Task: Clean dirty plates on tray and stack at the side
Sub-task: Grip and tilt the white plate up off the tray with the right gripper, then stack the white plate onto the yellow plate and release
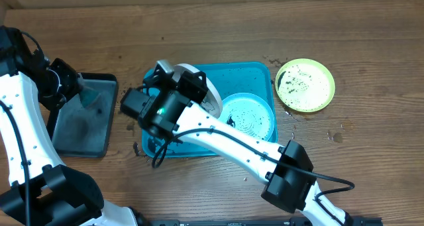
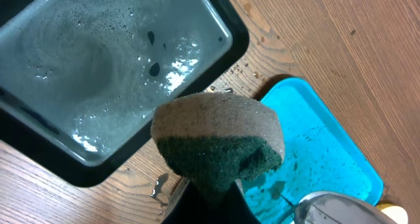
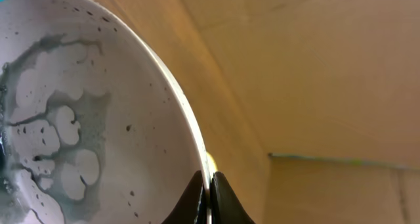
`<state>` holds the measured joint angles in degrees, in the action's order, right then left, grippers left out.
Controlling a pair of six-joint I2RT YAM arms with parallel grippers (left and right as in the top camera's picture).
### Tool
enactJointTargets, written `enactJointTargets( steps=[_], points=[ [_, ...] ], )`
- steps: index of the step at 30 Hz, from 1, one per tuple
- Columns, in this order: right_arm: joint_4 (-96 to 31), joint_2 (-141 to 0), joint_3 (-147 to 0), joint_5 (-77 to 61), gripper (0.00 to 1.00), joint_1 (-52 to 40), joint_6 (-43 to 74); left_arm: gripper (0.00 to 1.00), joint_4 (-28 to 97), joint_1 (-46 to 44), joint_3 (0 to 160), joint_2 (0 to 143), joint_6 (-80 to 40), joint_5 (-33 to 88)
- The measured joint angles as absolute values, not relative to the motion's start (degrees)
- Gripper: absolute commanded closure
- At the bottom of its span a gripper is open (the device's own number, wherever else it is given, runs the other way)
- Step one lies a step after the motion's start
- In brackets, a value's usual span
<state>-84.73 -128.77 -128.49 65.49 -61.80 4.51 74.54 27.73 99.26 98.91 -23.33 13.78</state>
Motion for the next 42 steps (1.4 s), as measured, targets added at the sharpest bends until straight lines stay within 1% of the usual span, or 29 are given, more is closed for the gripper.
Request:
enactJointTargets(
  steps=[8,19,23,25,27,29,32,35,36,37,39,42],
  points=[
    [-84.7,-128.8,-128.5,70.4,0.96,-63.1,2.7,0.96,74.6,27.7,99.3,98.9,-23.3,13.8],
    [-84.6,-128.8,-128.5,71.2,0.96,-63.1,2.5,0.96,74.6,27.7,99.3,98.9,-23.4,13.8],
    [-84.5,-128.8,-128.5,68.5,0.96,-62.4,3.2,0.96,74.6,27.7,99.3,98.9,-23.4,13.8],
    [-83.5,-128.7,-128.5,63.4,0.96,-60.8,4.5,0.96,74.6,27.7,99.3,98.9,-23.3,13.8],
    [-82.1,-128.7,-128.5,53.2,0.96,-56.7,5.6,0.96,74.6,27.7,99.3,98.9,-23.3,13.8],
    [-81.3,-128.7,-128.5,40.9,0.96,-50.7,6.4,0.96,74.6,27.7,99.3,98.9,-23.3,13.8],
    [-81.1,-128.7,-128.5,20.8,0.96,-37.4,7.1,0.96,74.6,27.7,99.3,98.9,-23.3,13.8],
    [-81.8,-128.7,-128.5,5.3,0.96,-24.3,7.6,0.96,74.6,27.7,99.3,98.9,-23.4,13.9],
    [-82.0,-128.7,-128.5,3.7,0.96,-22.9,7.6,0.96,74.6,27.7,99.3,98.9,-23.3,13.9],
    [-83.2,-128.7,-128.5,-1.5,0.96,-16.7,7.8,0.96,74.6,27.7,99.3,98.9,-23.3,13.9],
    [-85.3,-128.7,-128.5,-6.8,0.96,-9.8,7.9,0.96,74.6,27.7,99.3,98.9,-23.3,14.0],
    [-87.9,-128.7,-128.3,-10.7,0.96,-1.8,7.2,0.96,74.5,27.7,99.3,98.9,-23.3,13.9]
  ],
)
